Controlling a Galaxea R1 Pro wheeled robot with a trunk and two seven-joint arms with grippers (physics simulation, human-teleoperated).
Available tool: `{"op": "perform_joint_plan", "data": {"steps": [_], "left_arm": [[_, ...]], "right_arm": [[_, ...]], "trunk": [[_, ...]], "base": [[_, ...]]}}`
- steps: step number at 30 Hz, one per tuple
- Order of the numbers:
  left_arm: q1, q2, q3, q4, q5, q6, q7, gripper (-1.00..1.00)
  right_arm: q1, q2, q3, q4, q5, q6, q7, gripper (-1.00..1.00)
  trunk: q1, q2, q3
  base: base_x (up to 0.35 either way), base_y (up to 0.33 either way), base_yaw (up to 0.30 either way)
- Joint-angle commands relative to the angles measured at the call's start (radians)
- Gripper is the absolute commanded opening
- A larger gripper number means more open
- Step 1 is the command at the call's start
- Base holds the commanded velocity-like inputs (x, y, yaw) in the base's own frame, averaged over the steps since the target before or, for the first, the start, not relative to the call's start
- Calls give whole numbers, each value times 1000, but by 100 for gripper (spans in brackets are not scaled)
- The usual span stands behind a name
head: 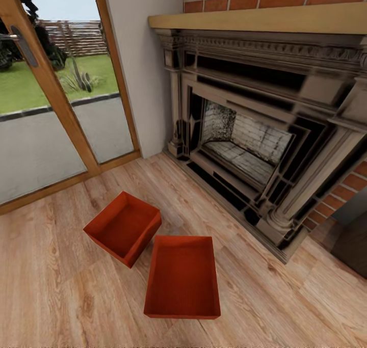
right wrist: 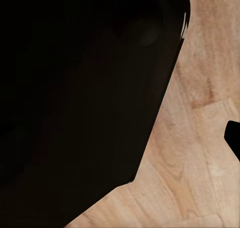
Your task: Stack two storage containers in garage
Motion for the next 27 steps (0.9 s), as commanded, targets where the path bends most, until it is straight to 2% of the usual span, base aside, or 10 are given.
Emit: {"op": "perform_joint_plan", "data": {"steps": [1,27], "left_arm": [[0,0,0,0,4,-2,1,100],[0,0,0,0,4,-2,1,100]], "right_arm": [[-1,0,8,3,-10,-6,-1,100],[-1,0,7,3,-10,-9,-1,100]], "trunk": [[0,0,-2],[0,0,-44]], "base": [[0,0,0],[0,0,0]]}}
